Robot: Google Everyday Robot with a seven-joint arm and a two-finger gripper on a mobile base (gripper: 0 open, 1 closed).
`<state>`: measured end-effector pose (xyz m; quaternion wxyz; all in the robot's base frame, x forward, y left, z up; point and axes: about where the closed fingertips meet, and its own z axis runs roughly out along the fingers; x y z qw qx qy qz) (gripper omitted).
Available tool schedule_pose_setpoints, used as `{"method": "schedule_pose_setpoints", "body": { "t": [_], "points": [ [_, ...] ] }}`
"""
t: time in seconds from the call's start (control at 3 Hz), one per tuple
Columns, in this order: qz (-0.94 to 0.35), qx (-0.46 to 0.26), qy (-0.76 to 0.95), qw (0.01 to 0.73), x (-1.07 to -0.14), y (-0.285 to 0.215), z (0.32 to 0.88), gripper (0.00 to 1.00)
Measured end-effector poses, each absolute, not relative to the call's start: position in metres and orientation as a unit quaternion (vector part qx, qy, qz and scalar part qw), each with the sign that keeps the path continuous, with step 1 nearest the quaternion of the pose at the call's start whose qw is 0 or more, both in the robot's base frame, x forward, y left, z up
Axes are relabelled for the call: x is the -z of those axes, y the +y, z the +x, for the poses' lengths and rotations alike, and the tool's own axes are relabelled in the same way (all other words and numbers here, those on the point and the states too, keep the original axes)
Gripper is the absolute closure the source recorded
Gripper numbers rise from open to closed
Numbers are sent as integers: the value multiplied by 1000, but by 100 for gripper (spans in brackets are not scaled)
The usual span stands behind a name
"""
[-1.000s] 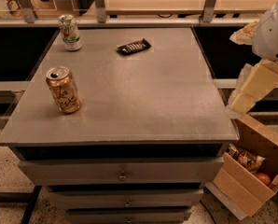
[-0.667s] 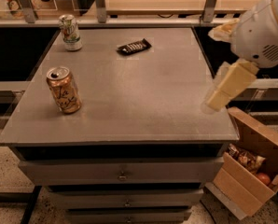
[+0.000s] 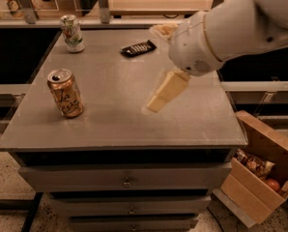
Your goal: Knock orange can over
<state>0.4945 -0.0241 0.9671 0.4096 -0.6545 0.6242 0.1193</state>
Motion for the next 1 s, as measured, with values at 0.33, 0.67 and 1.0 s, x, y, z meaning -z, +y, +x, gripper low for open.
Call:
{"method": "schedule_pose_setpoints", "body": {
  "t": [0.33, 0.67, 1.0],
  "points": [
    [-655, -114, 617, 421, -972, -16, 498, 0],
    [-655, -114, 617, 421, -972, -16, 498, 0],
    [-655, -126, 610, 428, -967, -6, 504, 0]
  ]
}}
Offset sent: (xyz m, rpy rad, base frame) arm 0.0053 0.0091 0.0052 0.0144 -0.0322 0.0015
